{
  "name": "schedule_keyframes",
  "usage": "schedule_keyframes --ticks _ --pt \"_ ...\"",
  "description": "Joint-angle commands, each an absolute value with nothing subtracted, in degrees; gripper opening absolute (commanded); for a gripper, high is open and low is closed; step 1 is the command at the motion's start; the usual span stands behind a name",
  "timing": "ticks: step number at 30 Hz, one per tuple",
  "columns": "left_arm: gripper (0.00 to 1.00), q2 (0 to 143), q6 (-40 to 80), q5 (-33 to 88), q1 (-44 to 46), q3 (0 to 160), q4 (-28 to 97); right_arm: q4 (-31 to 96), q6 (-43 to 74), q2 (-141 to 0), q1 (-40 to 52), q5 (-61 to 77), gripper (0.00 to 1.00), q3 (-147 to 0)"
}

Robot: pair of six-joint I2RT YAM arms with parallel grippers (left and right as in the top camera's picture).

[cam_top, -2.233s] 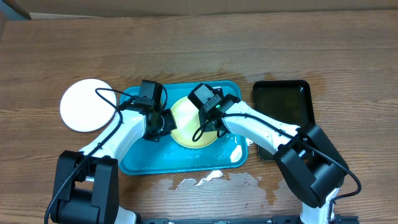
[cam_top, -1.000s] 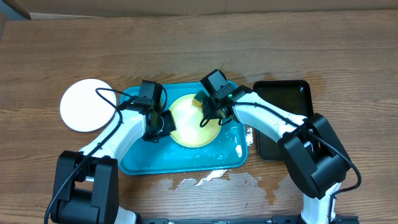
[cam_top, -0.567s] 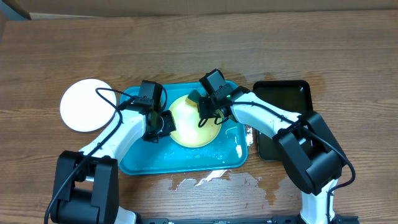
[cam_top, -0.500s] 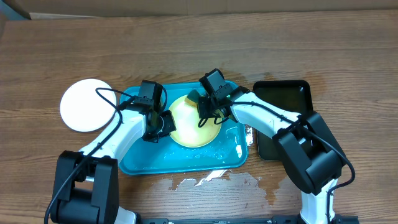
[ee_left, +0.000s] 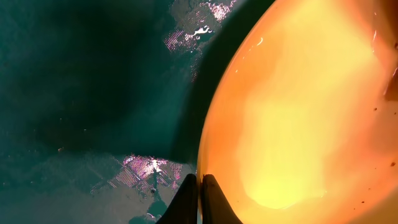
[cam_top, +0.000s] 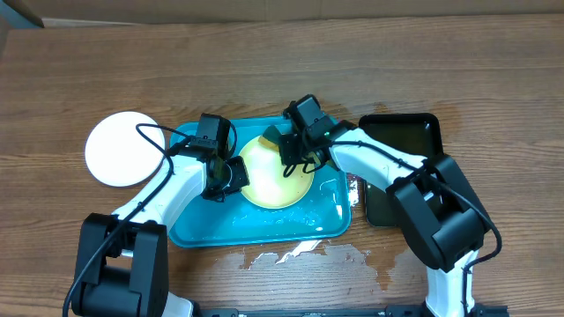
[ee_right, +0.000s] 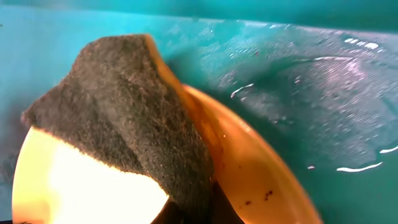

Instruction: Clean dirty plates on tray and stack at the side

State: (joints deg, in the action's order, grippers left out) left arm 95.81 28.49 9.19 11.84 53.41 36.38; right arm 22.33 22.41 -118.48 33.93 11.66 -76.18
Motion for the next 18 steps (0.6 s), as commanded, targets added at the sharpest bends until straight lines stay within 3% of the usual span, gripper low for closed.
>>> schedule_keyframes --ticks 1,9,18 --pt "0.04 96.27 26.55 8.40 11.49 54.11 36.80 20.14 21.08 -119.17 31.94 16.53 0.04 -75.96" --pt "0.04 96.27 26.57 8.40 11.49 54.11 36.82 15.73 16.86 -119.17 31.46 19.31 0.04 -75.96" --pt "0.04 96.27 26.59 8.40 11.49 54.11 36.80 28.12 24.95 -119.17 31.42 7.11 0.04 -75.96"
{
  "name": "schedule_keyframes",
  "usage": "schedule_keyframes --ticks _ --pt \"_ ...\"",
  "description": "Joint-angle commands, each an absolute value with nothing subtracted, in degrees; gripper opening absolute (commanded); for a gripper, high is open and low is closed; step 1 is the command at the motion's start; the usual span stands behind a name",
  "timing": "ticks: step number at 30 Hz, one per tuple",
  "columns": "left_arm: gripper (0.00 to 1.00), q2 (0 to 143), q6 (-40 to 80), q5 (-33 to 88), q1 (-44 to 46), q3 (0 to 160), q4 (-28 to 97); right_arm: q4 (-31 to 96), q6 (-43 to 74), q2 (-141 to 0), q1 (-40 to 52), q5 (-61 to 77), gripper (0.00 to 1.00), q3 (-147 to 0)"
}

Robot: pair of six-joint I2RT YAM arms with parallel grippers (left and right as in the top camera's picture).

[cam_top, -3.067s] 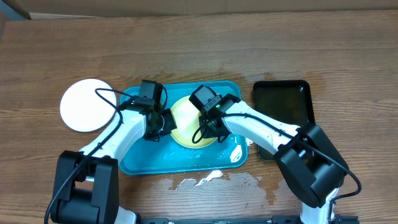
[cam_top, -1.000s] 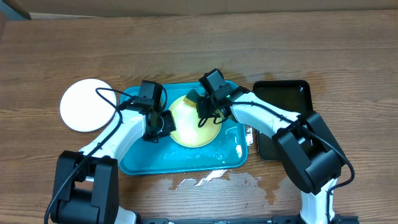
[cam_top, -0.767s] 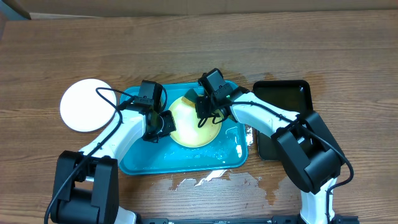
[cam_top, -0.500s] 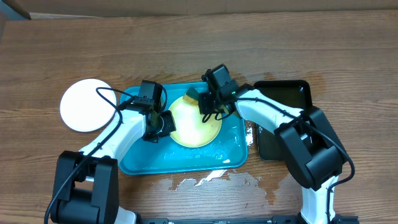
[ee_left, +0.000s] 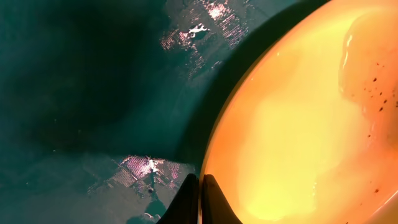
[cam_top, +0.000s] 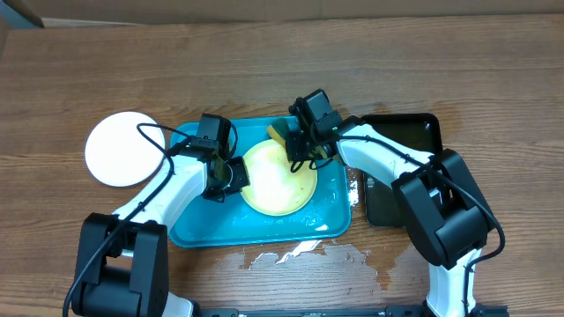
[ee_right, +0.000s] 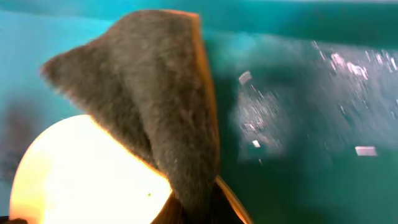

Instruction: Clean dirty plates on tray and stack at the side

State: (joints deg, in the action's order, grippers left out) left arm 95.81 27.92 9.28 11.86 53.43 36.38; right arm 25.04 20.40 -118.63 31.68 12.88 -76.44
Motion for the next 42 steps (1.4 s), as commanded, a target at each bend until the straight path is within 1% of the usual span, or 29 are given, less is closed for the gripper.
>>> schedule_keyframes --ticks 1,4,10,14,18,20,30,34,37,42 --pt "0.04 96.27 26.61 8.40 11.49 54.11 36.80 29.15 26.04 -119.17 31.42 7.11 0.04 -75.96" --pt "0.04 96.27 26.59 8.38 11.49 54.11 36.80 33.30 28.40 -119.15 31.40 7.40 0.04 -76.23" --pt "0.04 96.27 26.68 8.40 11.49 54.11 36.73 41.28 28.60 -118.93 31.42 12.27 0.04 -78.32" --pt "0.04 96.27 26.83 8.40 11.49 54.11 36.53 45.63 28.60 -118.93 31.42 20.45 0.04 -79.64" --pt "0.04 96.27 26.85 8.40 11.49 54.11 36.53 46.26 28.60 -118.93 31.81 30.20 0.04 -79.64" --pt "0.04 96.27 26.83 8.40 11.49 54.11 36.51 46.26 28.58 -118.93 32.45 31.62 0.04 -79.64" --pt "0.04 96.27 26.81 8.38 11.49 54.11 36.36 49.04 28.82 -118.96 32.71 19.35 0.04 -79.48" --pt "0.04 96.27 26.81 8.40 11.49 54.11 35.97 49.08 30.30 -118.96 32.71 11.86 0.04 -79.48" --pt "0.04 96.27 26.81 8.40 11.49 54.11 35.92 47.46 30.30 -118.96 32.64 8.56 0.04 -79.48" --pt "0.04 96.27 26.79 8.38 11.49 54.11 35.94 41.82 30.30 -118.98 32.14 7.05 0.04 -79.48"
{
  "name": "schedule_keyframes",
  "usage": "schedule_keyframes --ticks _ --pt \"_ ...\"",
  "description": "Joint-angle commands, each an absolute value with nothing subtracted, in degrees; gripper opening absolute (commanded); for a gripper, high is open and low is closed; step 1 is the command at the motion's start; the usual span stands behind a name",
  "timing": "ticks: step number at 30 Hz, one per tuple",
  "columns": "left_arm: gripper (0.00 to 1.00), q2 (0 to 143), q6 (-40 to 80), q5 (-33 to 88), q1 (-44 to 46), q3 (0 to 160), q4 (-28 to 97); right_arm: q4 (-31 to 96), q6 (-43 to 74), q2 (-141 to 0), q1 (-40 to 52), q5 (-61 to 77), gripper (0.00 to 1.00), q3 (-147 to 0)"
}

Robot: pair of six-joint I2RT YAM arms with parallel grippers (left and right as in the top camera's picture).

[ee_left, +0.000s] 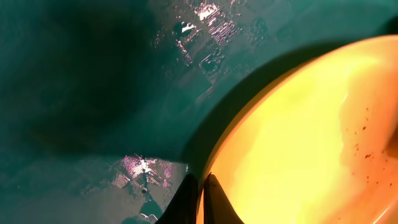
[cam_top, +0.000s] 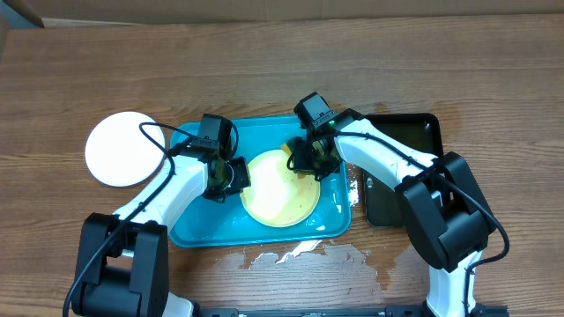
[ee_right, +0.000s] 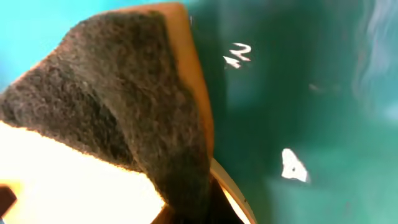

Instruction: Clean dirty plates on tray and stack at the side

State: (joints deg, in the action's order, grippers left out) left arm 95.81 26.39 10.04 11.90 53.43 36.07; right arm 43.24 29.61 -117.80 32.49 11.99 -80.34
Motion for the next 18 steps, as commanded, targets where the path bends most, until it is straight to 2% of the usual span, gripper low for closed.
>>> schedule_keyframes --ticks 1,9,18 --pt "0.04 96.27 26.79 8.38 11.49 54.11 35.94 40.05 30.28 -118.98 32.12 6.79 0.04 -79.48" --pt "0.04 96.27 26.79 8.38 11.49 54.11 35.94 28.77 30.15 -118.98 32.12 6.63 0.04 -79.48" --pt "0.04 96.27 26.57 8.40 11.49 54.11 35.92 27.64 27.64 -113.69 32.01 9.72 0.04 -80.36"
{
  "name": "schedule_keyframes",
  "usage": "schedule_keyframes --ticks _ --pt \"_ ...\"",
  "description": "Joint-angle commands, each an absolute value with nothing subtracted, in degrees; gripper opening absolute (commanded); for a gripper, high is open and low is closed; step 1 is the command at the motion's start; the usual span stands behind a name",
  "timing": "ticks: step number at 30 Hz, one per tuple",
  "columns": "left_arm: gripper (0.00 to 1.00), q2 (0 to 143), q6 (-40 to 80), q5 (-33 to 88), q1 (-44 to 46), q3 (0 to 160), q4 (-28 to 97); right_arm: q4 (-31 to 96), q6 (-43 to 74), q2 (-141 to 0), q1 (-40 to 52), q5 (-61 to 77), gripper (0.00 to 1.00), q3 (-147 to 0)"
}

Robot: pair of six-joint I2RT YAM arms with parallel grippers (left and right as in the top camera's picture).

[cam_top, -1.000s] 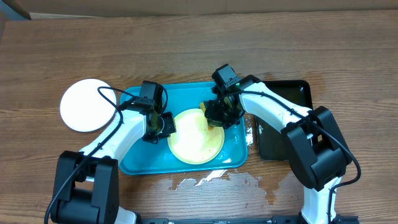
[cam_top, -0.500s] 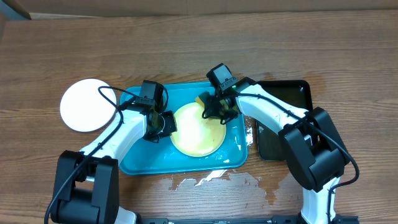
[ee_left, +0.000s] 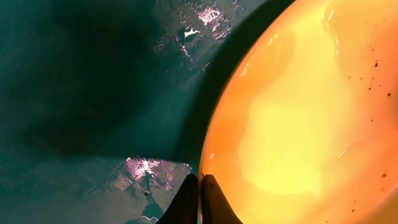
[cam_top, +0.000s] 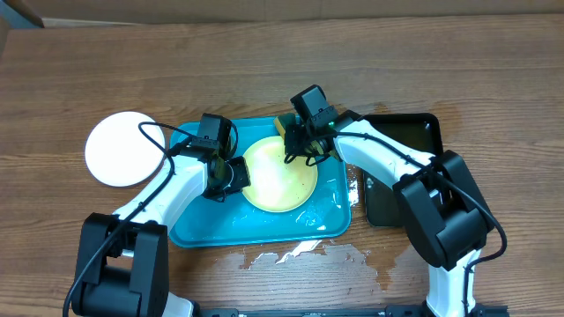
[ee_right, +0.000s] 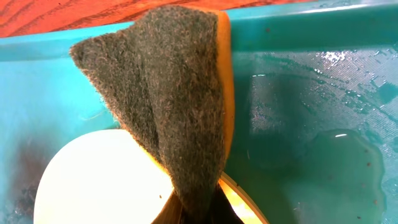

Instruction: Clean dirty plates on tray and stack at the side

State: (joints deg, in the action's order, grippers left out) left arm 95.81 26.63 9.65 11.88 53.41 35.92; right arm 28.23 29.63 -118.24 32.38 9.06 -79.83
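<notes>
A wet yellow plate (cam_top: 278,174) with dark specks lies in the blue tray (cam_top: 198,231). My left gripper (cam_top: 236,174) is shut on the plate's left rim; in the left wrist view its jaws (ee_left: 200,199) pinch the plate's edge (ee_left: 298,124). My right gripper (cam_top: 300,148) is shut on a sponge (cam_top: 285,128) with a dark scouring face and a yellow back, held at the plate's far edge by the tray's back wall. In the right wrist view the sponge (ee_right: 174,99) stands over the plate (ee_right: 99,180).
A clean white plate (cam_top: 123,148) sits on the wooden table left of the tray. A black tray (cam_top: 401,167) lies to the right. Water has spilled on the table (cam_top: 291,254) in front of the blue tray, and water pools inside the tray (ee_right: 336,162).
My right gripper has moved the sponge from the plate's right side to its far edge, near the tray's back wall. The plate now sits slightly farther back in the tray. My left gripper still holds the rim.
With my left gripper shut on the rim throughout, the sponge was first at the plate's far-left edge. It then stood at the far edge, later down on the right side with the plate shifted forward, and now at the far edge again.
</notes>
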Motion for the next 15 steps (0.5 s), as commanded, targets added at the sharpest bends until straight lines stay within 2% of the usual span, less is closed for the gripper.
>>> schedule_keyframes --ticks 1,11,15 --pt "0.04 96.27 26.59 8.43 11.49 54.11 35.88 27.66 27.00 -112.99 32.01 9.67 0.04 -80.36" --pt "0.04 96.27 26.85 8.60 11.49 54.11 35.73 27.40 26.76 -115.35 33.19 8.67 0.04 -80.20" --pt "0.04 96.27 26.83 8.58 11.49 54.11 35.75 30.89 26.79 -116.01 34.46 8.58 0.04 -79.90"
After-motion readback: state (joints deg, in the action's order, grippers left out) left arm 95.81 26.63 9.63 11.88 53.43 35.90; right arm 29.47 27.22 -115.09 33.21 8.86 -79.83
